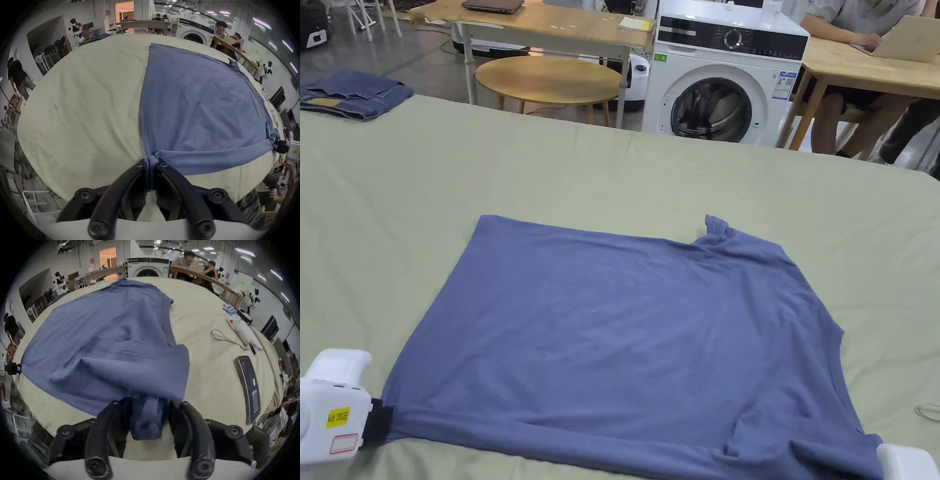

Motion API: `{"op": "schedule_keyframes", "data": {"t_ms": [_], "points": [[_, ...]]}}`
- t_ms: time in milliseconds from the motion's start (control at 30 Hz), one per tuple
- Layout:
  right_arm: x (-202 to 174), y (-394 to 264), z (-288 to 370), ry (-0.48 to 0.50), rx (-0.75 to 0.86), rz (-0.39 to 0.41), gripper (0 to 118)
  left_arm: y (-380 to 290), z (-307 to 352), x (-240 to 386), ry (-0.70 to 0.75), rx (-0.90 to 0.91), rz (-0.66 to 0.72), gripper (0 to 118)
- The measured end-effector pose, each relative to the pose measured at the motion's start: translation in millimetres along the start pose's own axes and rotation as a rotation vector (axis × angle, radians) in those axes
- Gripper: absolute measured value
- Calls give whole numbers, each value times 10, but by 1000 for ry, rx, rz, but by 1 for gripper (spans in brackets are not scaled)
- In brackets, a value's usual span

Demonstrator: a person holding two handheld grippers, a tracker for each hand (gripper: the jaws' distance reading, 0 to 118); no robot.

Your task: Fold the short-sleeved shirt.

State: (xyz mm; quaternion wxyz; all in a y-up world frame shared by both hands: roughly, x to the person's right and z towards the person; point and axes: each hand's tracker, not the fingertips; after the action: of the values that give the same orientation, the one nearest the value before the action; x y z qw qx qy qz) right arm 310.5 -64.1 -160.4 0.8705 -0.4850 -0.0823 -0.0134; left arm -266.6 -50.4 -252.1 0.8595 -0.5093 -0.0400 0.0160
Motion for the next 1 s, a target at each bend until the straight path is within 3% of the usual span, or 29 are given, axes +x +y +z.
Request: {"op": "schedule_keyframes", "data": {"t_ms": [67,100,200,433,567,1000], "points": [[-4,31,27,47,14,16,5,-6,11,-1,-5,7,1,3],[-10,38,62,93,10,-14,5,-9,13,0,-6,10,0,3],[-9,72,145,59,38,13,4,-13,62,-3,-8,30,-13,3],[81,460,577,111,186,-37,4,262,354,-53,-69,167,18,2],[71,859,619,85,254,-25,4,645,402,-47,-76,220,11,2],[-57,1991,-258,56,206,-41,4,1870,-375,-11,-60,178,10,2]]}}
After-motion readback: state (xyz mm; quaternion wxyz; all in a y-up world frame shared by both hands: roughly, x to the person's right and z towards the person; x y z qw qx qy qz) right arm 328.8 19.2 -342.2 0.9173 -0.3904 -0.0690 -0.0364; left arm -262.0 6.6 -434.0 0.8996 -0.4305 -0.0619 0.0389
